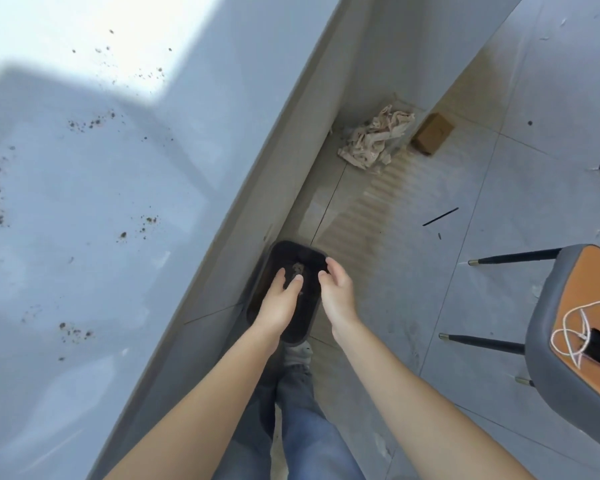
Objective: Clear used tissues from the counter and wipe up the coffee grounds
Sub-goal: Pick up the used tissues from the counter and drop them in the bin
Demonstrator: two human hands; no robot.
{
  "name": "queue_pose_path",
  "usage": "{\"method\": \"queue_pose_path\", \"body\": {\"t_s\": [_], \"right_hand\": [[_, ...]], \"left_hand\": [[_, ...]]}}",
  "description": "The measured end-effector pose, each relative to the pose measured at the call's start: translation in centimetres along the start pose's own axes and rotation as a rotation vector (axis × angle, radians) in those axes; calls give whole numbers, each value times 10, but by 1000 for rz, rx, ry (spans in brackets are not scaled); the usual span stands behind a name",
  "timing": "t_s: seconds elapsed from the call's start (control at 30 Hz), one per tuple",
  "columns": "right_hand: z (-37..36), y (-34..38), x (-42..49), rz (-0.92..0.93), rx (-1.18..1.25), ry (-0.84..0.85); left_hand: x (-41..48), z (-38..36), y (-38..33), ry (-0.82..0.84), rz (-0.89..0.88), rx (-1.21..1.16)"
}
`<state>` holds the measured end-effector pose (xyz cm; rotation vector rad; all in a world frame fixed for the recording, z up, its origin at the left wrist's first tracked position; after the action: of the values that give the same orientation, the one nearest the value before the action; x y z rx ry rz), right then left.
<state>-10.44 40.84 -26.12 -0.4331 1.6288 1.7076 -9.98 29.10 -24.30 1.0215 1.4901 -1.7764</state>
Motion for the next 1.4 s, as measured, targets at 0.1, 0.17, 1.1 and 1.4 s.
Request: {"method": "queue_pose_path", "body": {"t_s": [0.1,0.17,1.1,1.4], "right_hand": [[1,42,-8,152,15,-34],[-2,76,-15,262,9,-42],[-344,262,-136,1041,-832,648],[-410,240,-131,1160,-1135,721]], "left_hand": [[-27,-4,-34,53,-122,22],[-46,-1,-59,72,-201,31],[-158,384,-137,-733,-575,-528],[-101,480,-152,-883,-489,-433]]}}
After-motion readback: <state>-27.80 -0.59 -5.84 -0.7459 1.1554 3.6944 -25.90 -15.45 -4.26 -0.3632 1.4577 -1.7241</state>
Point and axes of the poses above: each hand's wrist, its own x-axis towards the middle knuckle, its own z-axis out of the back of the hand, y = z × x, the point moved 6 cm from there along x, towards the middle knuckle, and after that the axes turned 2 degrees about z, right-handed, at the moved point
